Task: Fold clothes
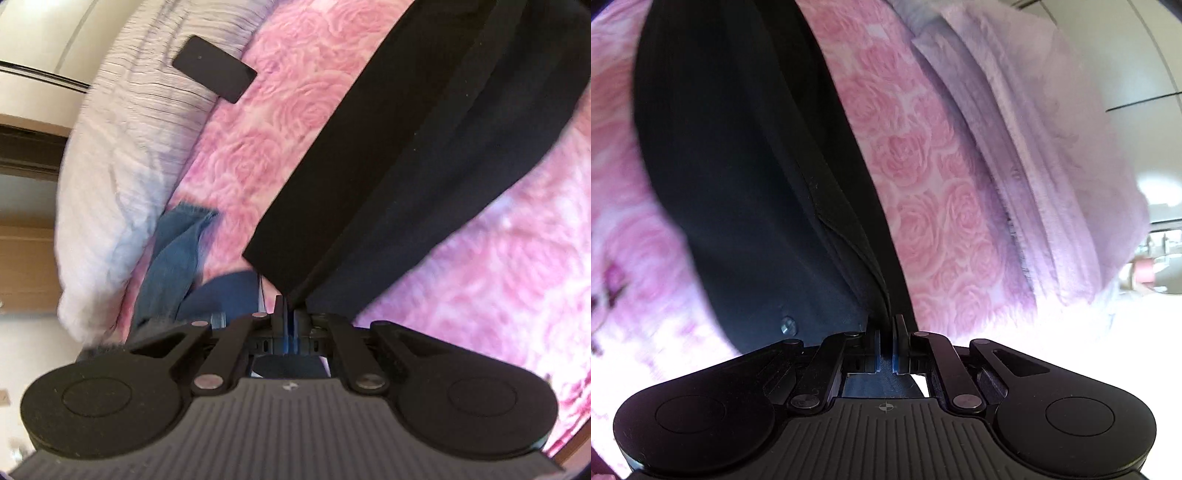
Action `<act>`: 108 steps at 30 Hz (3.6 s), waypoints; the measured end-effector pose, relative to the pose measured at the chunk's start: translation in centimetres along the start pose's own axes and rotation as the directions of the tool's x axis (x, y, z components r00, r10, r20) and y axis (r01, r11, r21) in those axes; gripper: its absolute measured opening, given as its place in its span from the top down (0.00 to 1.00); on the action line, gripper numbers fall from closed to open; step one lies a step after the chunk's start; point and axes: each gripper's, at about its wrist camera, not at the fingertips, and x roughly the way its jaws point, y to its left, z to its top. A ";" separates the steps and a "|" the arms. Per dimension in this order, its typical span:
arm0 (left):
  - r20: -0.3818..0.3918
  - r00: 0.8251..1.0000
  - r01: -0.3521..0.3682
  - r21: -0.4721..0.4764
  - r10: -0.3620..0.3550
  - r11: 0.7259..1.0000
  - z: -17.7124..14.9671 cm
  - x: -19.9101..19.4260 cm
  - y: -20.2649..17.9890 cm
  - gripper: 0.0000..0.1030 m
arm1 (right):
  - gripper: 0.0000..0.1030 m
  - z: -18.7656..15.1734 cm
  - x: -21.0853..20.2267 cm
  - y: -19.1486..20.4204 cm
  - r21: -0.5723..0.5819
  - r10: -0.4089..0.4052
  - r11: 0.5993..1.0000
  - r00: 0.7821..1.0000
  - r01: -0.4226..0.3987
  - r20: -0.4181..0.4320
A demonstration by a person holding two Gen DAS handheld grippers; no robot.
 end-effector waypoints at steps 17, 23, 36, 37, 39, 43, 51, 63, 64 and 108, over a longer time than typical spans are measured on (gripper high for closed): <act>-0.121 0.993 0.002 -0.056 -0.009 0.998 10.5 12.9 3.6 0.97 | 0.97 2.5 14.3 -8.1 0.123 0.237 0.964 0.971 -0.236 0.007; -0.194 0.978 -0.098 -0.131 0.071 0.987 12.1 16.0 2.5 0.75 | 0.58 2.7 18.4 -8.5 0.236 0.133 0.963 0.991 -0.130 0.006; 0.194 0.955 0.242 -0.081 -0.223 0.967 22.4 8.6 -4.8 0.68 | 0.57 -9.6 14.8 -10.6 0.823 0.160 0.551 0.985 -0.139 0.059; 0.228 0.939 0.275 -0.043 -0.259 0.960 23.7 8.2 -6.2 0.65 | 0.57 -10.0 15.3 -10.9 0.836 0.167 0.527 0.983 -0.152 0.074; 0.264 0.909 0.332 0.012 -0.323 0.943 26.1 8.1 -8.3 0.63 | 0.57 -10.3 16.1 -11.3 0.850 0.172 0.494 0.979 -0.182 0.109; 0.282 0.846 0.435 0.128 -0.453 0.891 29.5 8.6 -11.4 0.62 | 0.57 -10.3 17.6 -12.1 0.857 0.189 0.459 0.968 -0.235 0.165; 0.222 0.801 0.517 0.214 -0.556 0.829 32.0 10.3 -13.8 0.86 | 0.57 -11.1 17.7 -12.5 0.879 0.143 0.416 0.971 -0.234 0.191; 0.275 0.816 0.441 0.271 -0.508 0.856 31.8 8.1 -13.3 1.00 | 0.57 -3.1 18.9 -10.0 0.332 0.222 0.903 0.958 -0.273 0.182; 0.277 0.818 0.436 0.272 -0.504 0.858 31.9 7.9 -13.2 1.00 | 0.57 -2.9 19.3 -9.9 0.306 0.253 0.905 0.952 -0.295 0.172; 0.174 0.979 0.160 -0.349 -0.104 0.923 -4.5 12.3 -0.4 0.59 | 0.25 19.8 2.8 5.3 0.603 0.152 0.744 0.952 -0.288 0.266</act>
